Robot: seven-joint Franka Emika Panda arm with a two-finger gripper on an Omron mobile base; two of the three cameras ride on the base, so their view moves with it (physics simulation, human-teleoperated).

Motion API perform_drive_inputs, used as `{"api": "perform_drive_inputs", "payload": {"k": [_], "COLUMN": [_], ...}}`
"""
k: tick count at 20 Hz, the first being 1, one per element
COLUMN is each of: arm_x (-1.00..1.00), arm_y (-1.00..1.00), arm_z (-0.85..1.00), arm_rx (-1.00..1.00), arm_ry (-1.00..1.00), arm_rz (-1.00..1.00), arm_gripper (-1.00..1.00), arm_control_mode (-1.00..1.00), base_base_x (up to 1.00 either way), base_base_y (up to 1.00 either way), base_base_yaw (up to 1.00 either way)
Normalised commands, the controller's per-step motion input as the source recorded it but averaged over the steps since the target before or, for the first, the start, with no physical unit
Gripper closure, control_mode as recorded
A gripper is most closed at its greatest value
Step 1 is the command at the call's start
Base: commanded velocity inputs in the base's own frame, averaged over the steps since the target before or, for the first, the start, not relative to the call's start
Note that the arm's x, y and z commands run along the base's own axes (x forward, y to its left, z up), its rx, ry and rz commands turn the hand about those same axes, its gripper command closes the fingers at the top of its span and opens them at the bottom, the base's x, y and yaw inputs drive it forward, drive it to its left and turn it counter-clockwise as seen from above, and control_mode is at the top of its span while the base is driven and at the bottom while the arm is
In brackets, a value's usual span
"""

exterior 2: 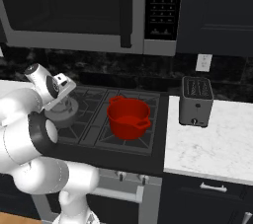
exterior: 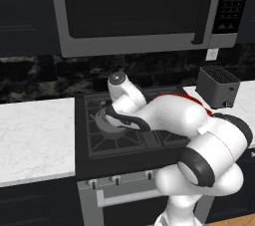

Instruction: Pick the kettle from the counter and place it on a stove burner. Then turn the burner on.

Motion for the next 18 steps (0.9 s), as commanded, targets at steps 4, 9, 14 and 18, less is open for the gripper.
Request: {"api": "perform_drive_inputs", "payload": {"k": [4, 9, 14, 18], "arm_x": [0.0, 0.0, 0.0, -0.16], "arm_y": [0.0, 0.0, 0.0, 0.11], "arm_z": [0.0, 0.01, 0.22, 0.39], "arm_rx": [0.0, 0.0, 0.0, 0.0], "arm_ry": [0.0, 0.0, -0.03, -0.12], "arm_rz": [0.0, 0.0, 0.0, 0.0], "arm_gripper": [-1.0, -1.0, -1.0, -1.0], "arm_control_mode": [-1.0, -1.0, -1.0, -1.0], "base_base_x": [0.0, 0.0, 0.0, 0.0], "base_base_y": [0.0, 0.0, 0.0, 0.0], "base_base_yaw": [0.0, 0.0, 0.0, 0.0]}}
